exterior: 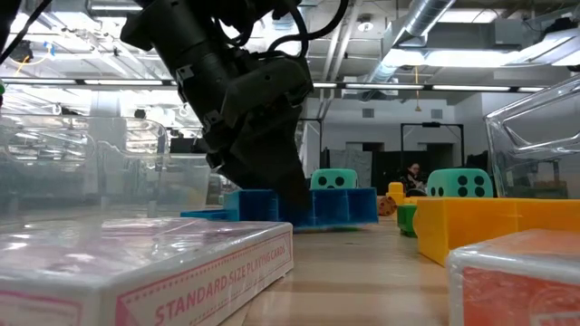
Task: Pick & Place Toys
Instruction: Put the blue game piece into the bottom right transparent bin
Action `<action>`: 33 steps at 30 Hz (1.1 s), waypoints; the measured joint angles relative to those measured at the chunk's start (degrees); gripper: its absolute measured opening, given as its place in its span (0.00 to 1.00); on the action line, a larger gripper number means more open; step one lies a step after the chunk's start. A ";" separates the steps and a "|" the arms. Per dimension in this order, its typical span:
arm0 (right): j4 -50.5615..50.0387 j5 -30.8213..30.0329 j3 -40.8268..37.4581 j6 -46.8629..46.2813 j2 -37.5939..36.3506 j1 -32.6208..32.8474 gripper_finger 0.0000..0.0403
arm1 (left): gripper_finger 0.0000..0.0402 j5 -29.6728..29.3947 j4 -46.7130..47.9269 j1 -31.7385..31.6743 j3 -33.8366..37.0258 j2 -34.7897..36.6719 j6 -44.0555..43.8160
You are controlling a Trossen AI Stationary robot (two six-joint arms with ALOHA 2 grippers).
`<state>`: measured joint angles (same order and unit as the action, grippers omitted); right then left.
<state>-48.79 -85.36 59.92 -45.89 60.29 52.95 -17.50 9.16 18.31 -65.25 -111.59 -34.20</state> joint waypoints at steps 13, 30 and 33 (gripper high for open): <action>0.11 1.05 0.00 0.86 0.00 -0.02 0.86 | 0.66 0.38 -4.91 1.23 0.00 5.27 5.62; 14.83 20.76 -0.02 34.88 8.40 -0.17 0.86 | 0.67 -0.74 -10.09 8.44 -0.02 11.74 13.78; 26.06 24.78 -0.02 48.81 12.14 -0.58 0.86 | 0.67 -0.74 -11.12 8.34 -0.02 11.76 14.81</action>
<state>-22.73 -60.58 59.90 2.92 72.43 52.37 -18.24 -1.96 26.64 -65.28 -99.83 -19.39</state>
